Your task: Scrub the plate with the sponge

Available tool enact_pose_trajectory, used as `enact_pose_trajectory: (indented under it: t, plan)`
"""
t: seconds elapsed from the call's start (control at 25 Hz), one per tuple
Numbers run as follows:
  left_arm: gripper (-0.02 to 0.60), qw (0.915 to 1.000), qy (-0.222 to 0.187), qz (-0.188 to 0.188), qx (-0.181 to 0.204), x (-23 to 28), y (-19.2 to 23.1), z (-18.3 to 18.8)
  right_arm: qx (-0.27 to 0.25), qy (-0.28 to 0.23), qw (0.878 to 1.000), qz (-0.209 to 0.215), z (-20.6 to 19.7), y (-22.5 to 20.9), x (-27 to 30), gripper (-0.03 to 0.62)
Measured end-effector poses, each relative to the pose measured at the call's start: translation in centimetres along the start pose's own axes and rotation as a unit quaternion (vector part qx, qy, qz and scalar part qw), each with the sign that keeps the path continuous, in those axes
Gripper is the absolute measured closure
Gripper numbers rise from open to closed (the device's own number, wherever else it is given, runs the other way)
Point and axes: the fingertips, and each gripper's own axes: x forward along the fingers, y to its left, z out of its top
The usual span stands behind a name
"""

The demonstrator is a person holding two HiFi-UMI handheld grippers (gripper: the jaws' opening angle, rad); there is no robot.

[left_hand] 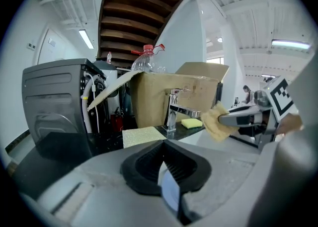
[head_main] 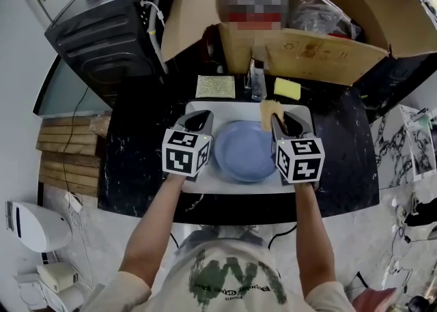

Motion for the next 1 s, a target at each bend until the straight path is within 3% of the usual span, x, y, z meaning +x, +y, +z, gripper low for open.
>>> enact_pose_trajectory:
  t: [0.44, 1.0]
  plan:
    - [0.58, 0.9998, 0.017, -0.01, 0.006, 0.2, 0.5, -2.0, -0.013, 0.064, 0.996, 0.061, -4.3, 4.2, 3.9, 0.522]
    - [0.58, 0.9995, 0.024, -0.014, 0.014, 0.7, 1.0, -3.5, -0.029, 0.128, 0.979, 0.158, -10.0, 10.1, 8.6, 0.522]
